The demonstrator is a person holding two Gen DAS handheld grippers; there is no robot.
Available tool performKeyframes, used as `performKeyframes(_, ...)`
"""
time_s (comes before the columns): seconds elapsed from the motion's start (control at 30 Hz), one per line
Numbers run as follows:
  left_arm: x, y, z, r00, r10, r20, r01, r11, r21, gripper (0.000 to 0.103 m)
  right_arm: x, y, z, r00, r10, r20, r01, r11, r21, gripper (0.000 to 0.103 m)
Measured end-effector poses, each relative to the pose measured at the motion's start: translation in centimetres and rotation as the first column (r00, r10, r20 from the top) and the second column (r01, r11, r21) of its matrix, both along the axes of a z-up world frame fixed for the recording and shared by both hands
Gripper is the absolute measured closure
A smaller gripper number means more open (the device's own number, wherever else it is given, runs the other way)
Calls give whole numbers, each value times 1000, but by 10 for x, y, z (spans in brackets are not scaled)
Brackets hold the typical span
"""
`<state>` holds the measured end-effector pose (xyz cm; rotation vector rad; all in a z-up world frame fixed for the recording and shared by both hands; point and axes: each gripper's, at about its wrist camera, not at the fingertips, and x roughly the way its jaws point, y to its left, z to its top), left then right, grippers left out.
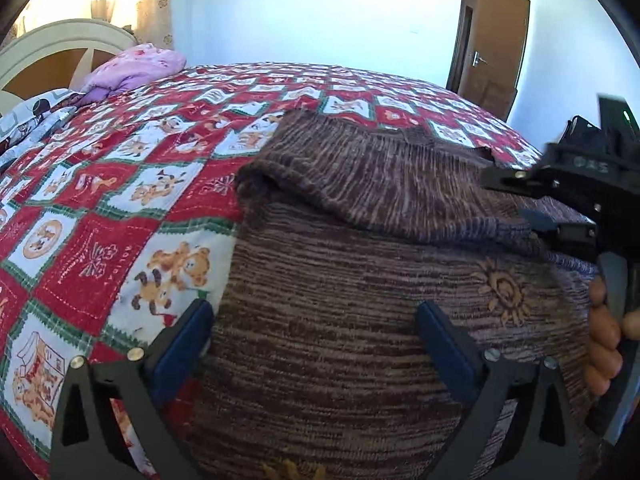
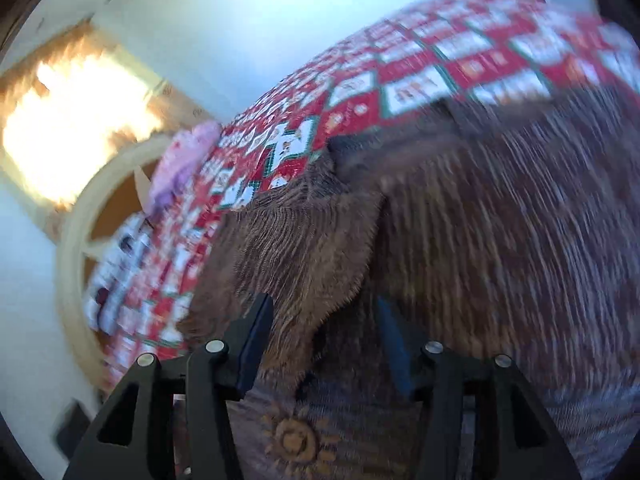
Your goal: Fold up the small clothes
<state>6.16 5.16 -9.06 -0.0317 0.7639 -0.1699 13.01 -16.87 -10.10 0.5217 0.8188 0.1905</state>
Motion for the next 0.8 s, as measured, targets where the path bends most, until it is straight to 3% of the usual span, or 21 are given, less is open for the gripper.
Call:
performKeyframes(0.1,0,2,0,1000,-2,-1,2,1000,-8,0,9,22,4,999,50,-19,-52,984,-171,91)
performKeyframes(0.33,-1,3,-1,1000,-2,0,2,1000,-5,0,5,30,32,990,102,93,-64,935,-348,95)
performKeyframes(0.47,-1,3,-1,1000,-2,0,2,1000,-6,0,15,28,35,986,135,96,-76,882,-465,95)
performKeyframes(0.5,-1,3,-1,1000,-2,-1,2,1000,-6,0,18,27,29,987,148,61,-98,863,-496,95)
performKeyframes(0.53,-1,3,-1,1000,-2,-1,2,1000,-6,0,21,23,22,989,149,22,-120,865,-487,95)
performKeyframes(0.6,-1,2,-1,1000,-3,-1,3,1000,-4,0,26,4,5,986,143,-87,-164,928,-333,95)
performKeyframes(0.67,-1,3,-1,1000,-2,0,2,1000,-5,0,21,-19,6,995,85,-56,-94,978,-186,79)
performKeyframes(0.7,-1,2,-1,1000,-2,0,2,1000,-5,0,18,-36,7,999,19,-41,-23,995,-102,57)
performKeyframes(0.73,-1,2,-1,1000,-2,1,2,1000,-4,0,16,-45,8,999,-22,-25,20,998,-58,41)
performKeyframes(0.8,0,2,-1,1000,-2,0,2,1000,-2,0,18,-55,11,998,-59,17,59,998,-17,40)
